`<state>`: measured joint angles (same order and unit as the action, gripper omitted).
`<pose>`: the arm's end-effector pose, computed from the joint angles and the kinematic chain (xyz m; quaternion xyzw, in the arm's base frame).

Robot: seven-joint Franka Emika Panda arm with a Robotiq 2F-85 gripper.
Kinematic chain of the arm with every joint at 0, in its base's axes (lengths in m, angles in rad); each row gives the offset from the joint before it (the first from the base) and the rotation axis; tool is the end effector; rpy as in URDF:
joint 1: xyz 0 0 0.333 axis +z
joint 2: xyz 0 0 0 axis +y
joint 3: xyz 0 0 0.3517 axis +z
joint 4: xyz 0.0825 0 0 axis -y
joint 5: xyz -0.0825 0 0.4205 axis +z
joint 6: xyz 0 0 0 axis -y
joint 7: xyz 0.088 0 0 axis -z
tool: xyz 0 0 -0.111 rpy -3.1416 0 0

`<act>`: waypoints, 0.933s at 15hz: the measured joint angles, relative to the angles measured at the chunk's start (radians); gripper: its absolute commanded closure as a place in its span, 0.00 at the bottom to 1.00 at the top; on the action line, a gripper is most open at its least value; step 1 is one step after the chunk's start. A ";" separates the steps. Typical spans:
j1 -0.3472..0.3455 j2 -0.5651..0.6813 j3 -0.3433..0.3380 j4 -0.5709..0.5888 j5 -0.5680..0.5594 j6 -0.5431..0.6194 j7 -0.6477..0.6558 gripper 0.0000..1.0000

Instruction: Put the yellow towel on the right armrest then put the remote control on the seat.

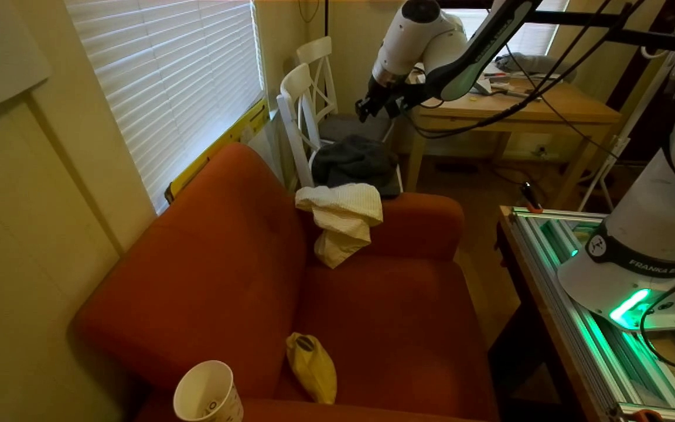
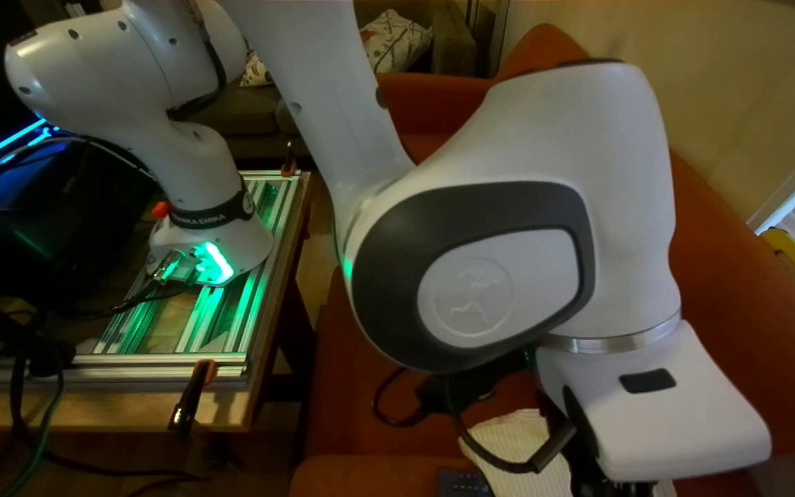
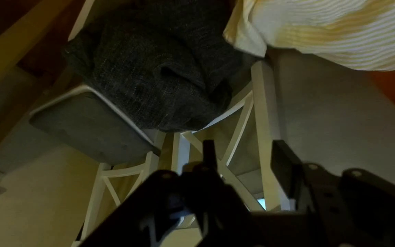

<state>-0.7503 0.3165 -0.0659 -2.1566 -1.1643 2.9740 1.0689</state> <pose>0.4650 -0.4017 0.2811 0.8829 -0.3548 0.2300 0.2040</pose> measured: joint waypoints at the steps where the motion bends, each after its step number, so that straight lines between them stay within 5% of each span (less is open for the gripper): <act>1: 0.000 0.000 0.005 0.000 0.003 0.001 -0.002 0.15; 3: -0.001 0.000 0.022 -0.005 0.011 0.016 -0.017 0.02; 7: 0.002 0.000 0.062 -0.059 0.105 0.099 -0.210 0.00; 10: -0.070 0.000 0.176 -0.129 0.182 0.147 -0.401 0.00; 14: -0.238 0.021 0.407 -0.209 0.294 0.129 -0.673 0.00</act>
<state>-0.9883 0.3378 0.3408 -2.3652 -0.8704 3.1030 0.3958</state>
